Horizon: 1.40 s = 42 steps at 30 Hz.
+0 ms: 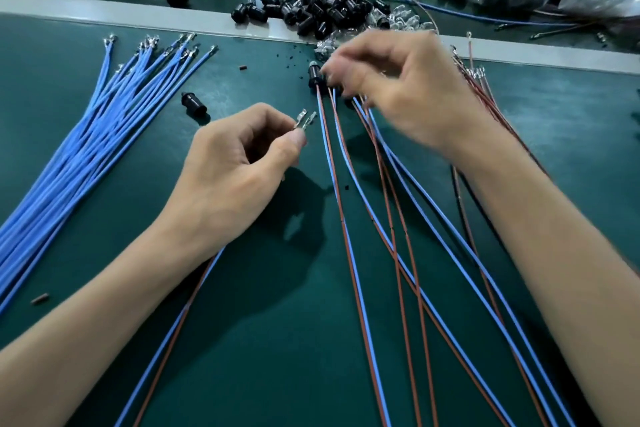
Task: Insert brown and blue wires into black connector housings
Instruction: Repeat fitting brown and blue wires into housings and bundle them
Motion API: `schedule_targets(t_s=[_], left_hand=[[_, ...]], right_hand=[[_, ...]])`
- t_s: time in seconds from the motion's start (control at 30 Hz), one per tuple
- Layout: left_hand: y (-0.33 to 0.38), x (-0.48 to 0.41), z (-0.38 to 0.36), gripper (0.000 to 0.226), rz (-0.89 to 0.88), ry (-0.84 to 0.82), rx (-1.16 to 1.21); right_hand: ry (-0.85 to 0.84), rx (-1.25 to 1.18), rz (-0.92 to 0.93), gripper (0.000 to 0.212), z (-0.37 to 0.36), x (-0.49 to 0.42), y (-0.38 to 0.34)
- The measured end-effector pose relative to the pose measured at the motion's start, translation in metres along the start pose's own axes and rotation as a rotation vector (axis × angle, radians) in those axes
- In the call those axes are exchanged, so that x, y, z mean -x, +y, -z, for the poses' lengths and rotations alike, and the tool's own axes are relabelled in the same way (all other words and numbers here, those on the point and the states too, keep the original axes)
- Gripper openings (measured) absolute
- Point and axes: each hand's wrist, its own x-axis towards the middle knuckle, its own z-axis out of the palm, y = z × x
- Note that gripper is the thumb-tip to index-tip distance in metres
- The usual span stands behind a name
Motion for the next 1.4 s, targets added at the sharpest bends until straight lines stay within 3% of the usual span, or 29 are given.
schedule_targets(t_s=[0.1, 0.2, 0.4, 0.63, 0.8, 0.93, 1.07, 1.2, 1.4], left_hand=[[0.000, -0.001, 0.000, 0.017, -0.001, -0.001, 0.034], [0.000, -0.001, -0.001, 0.020, -0.010, -0.001, 0.046], [-0.001, -0.001, -0.002, 0.019, -0.029, 0.008, 0.000], [-0.002, -0.001, -0.001, 0.017, -0.033, 0.004, -0.001], [-0.003, 0.000, -0.002, 0.010, -0.012, 0.029, 0.043], [-0.001, 0.000, -0.003, 0.008, -0.018, 0.058, 0.085], [-0.001, -0.001, 0.000, 0.012, -0.022, 0.079, 0.064], [-0.002, 0.000, 0.000, 0.016, -0.051, 0.083, -0.014], [-0.005, -0.003, 0.002, 0.016, -0.029, 0.109, 0.044]], right_hand=[[0.226, 0.293, -0.102, 0.019, 0.015, -0.018, 0.022], [0.166, 0.503, -0.194, 0.027, 0.012, -0.025, 0.045], [0.239, 0.577, -0.140, 0.014, 0.004, -0.024, 0.047], [0.220, 0.566, -0.127, 0.018, 0.004, -0.023, 0.044], [0.219, 0.399, -0.052, 0.017, 0.006, -0.023, 0.023], [-0.080, 0.031, -0.014, 0.006, 0.002, -0.012, -0.007], [-0.303, -0.175, -0.022, 0.020, -0.005, 0.004, -0.014], [-0.286, -0.346, -0.031, 0.017, -0.008, 0.010, -0.011], [-0.178, -0.279, -0.062, 0.007, -0.018, 0.011, -0.007]])
